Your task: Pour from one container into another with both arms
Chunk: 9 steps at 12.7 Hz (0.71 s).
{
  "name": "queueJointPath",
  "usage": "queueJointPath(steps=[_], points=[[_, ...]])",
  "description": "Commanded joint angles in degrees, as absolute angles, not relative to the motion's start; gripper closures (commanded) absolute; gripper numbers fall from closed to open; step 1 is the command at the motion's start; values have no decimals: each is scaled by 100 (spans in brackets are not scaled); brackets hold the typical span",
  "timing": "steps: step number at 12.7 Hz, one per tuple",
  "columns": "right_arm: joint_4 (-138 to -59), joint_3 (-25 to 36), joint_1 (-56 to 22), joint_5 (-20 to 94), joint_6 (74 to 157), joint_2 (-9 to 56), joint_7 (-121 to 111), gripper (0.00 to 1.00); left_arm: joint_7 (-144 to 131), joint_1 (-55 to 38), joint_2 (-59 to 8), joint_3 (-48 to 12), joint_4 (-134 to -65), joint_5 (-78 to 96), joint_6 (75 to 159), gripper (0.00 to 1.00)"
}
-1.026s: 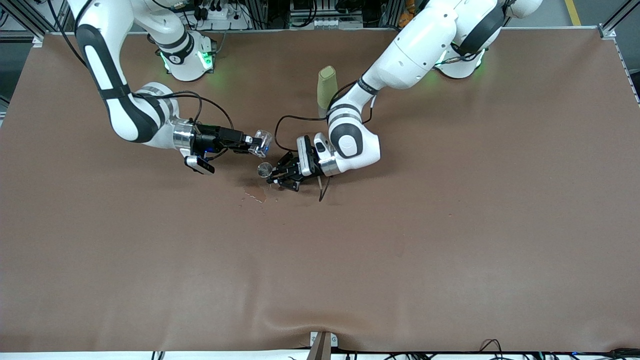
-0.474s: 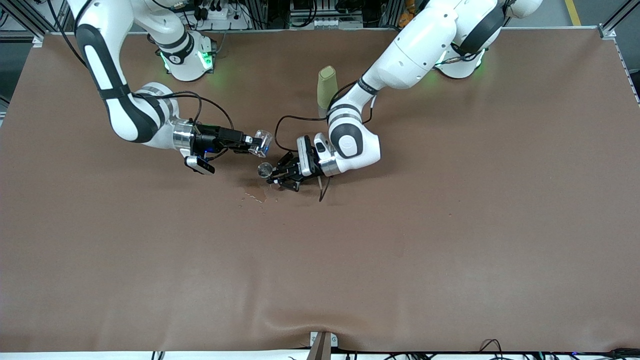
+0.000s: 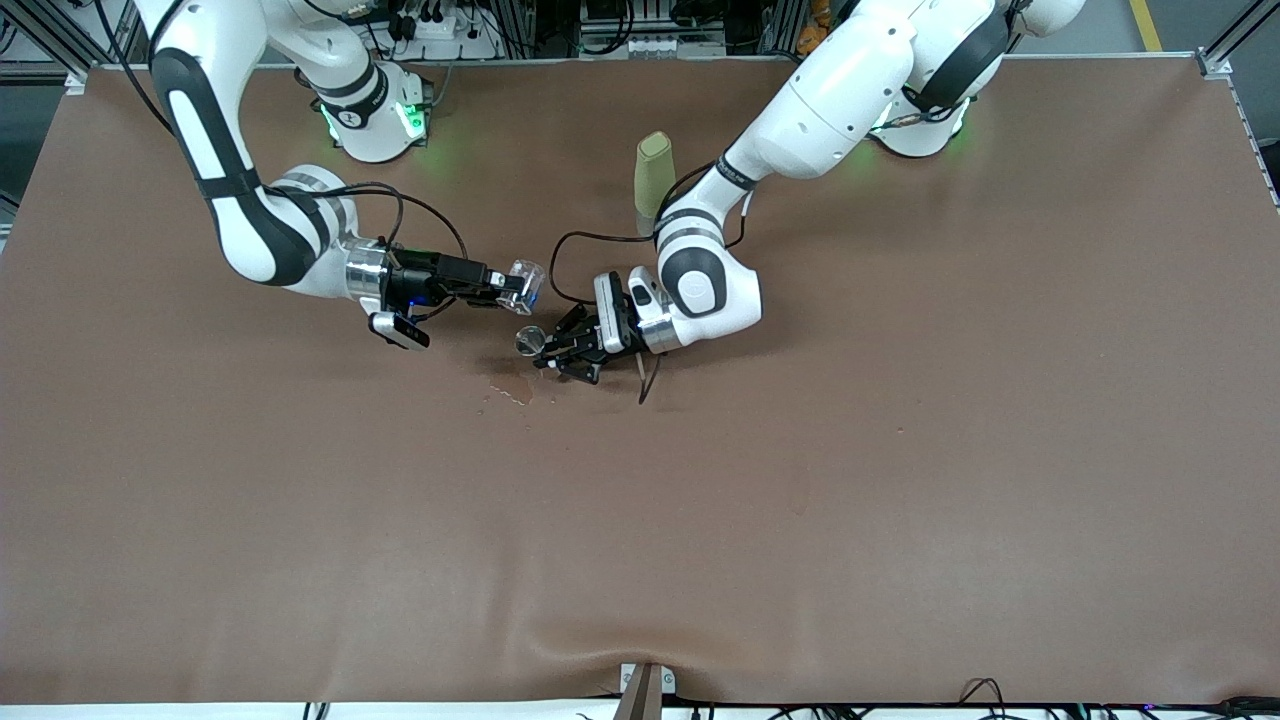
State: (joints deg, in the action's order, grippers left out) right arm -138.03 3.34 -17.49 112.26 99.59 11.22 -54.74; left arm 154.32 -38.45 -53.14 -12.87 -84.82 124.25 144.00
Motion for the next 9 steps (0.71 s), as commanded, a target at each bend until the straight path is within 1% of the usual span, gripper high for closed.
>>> queueJointPath(steps=[1, 3, 5, 7, 9], points=[[-13658, 299, -1670, 11215, 9914, 1125, -5484, 85, 15530, -3832, -5282, -1292, -8446, 12595, 14353, 100], [-13536, 316, -1539, 10769, 9914, 1064, -5537, 85, 15504, -3815, -5265, -1292, -8446, 12595, 14361, 100], [-13360, 308, -1153, 10163, 9836, 1063, -5790, 85, 15478, -3780, -5230, -1292, -8455, 12595, 14370, 100], [-13158, 316, -714, 9557, 9407, 1107, -6037, 85, 15346, -3649, -5177, -1292, -8481, 12508, 14396, 100], [-12808, 308, -257, 8688, 9299, 1160, -6632, 85, 15293, -3447, -5002, -1283, -8621, 12202, 14396, 100]])
